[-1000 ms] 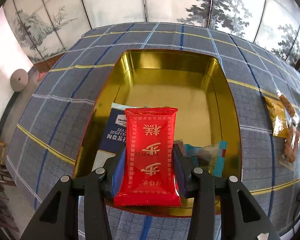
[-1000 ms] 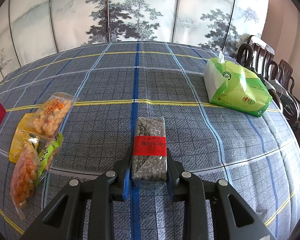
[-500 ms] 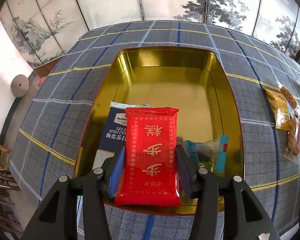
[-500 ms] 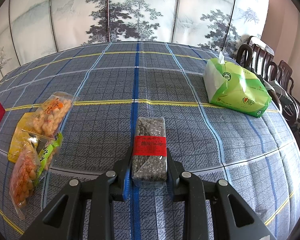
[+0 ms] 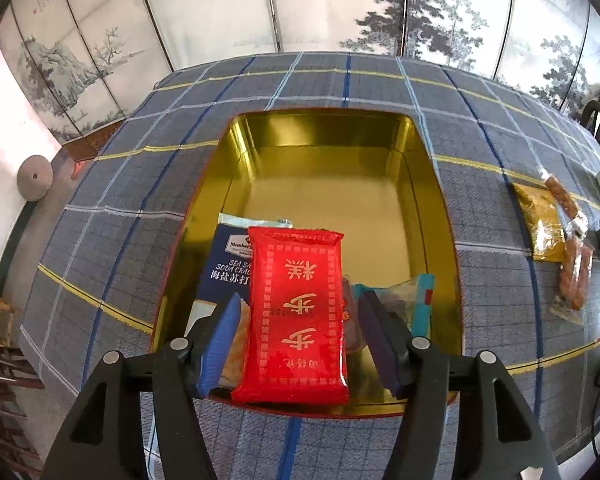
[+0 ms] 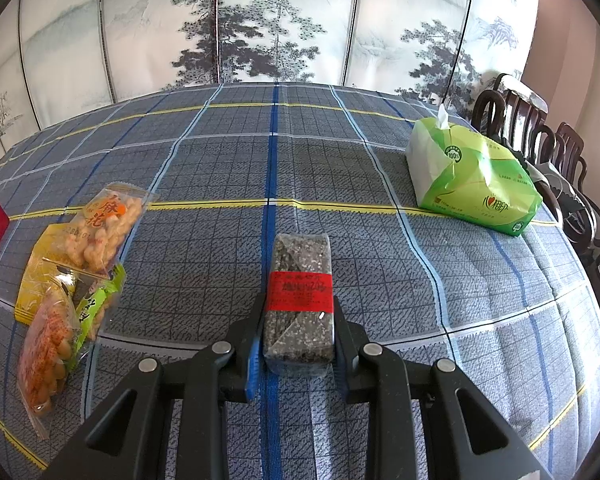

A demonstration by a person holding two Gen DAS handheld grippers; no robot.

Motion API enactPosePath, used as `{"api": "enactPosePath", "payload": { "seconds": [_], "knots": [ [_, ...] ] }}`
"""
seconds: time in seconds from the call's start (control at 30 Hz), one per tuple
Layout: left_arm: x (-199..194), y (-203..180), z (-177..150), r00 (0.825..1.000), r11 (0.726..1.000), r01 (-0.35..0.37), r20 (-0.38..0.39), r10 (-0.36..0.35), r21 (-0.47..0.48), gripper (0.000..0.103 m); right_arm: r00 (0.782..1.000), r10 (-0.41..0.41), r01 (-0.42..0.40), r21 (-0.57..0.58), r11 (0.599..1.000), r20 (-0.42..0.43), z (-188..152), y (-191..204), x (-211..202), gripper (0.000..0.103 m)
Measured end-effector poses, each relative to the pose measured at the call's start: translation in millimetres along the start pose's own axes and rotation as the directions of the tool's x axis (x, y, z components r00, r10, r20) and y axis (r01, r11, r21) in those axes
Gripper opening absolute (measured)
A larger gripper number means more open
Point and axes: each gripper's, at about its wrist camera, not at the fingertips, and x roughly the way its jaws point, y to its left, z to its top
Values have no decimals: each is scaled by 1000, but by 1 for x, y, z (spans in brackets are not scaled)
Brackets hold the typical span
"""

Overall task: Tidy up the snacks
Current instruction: 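Lower the red packet into the tin and open the left tool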

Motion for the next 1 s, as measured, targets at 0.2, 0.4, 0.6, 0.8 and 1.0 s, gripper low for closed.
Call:
{"api": "enactPosePath", "payload": {
  "seconds": [0.2,0.4,0.6,0.8,1.0],
  "knots": [
    [-15,1,4,999,1000,16,34,-16,0,65,1000,0,0,0,1000,0,0,0,0,28],
    [-31,8,4,997,1000,24,71,-23,-15,70,1000,-4,4,-4,1000,1,-1,-1,-1,28],
    [-38,17,-3,997,999,14,73,-11,-46,72,1000,-1,1,-1,1000,1,-1,-3,-2,28],
    [-45,29,-13,997,998,4,79,1,-70,76,1000,-5,5,-5,1000,1,-2,-6,-2,27],
    [-45,44,-18,998,993,9,69,-1,-115,81,1000,-14,14,7,1000,-10,-1,-6,-1,27]
  ]
}}
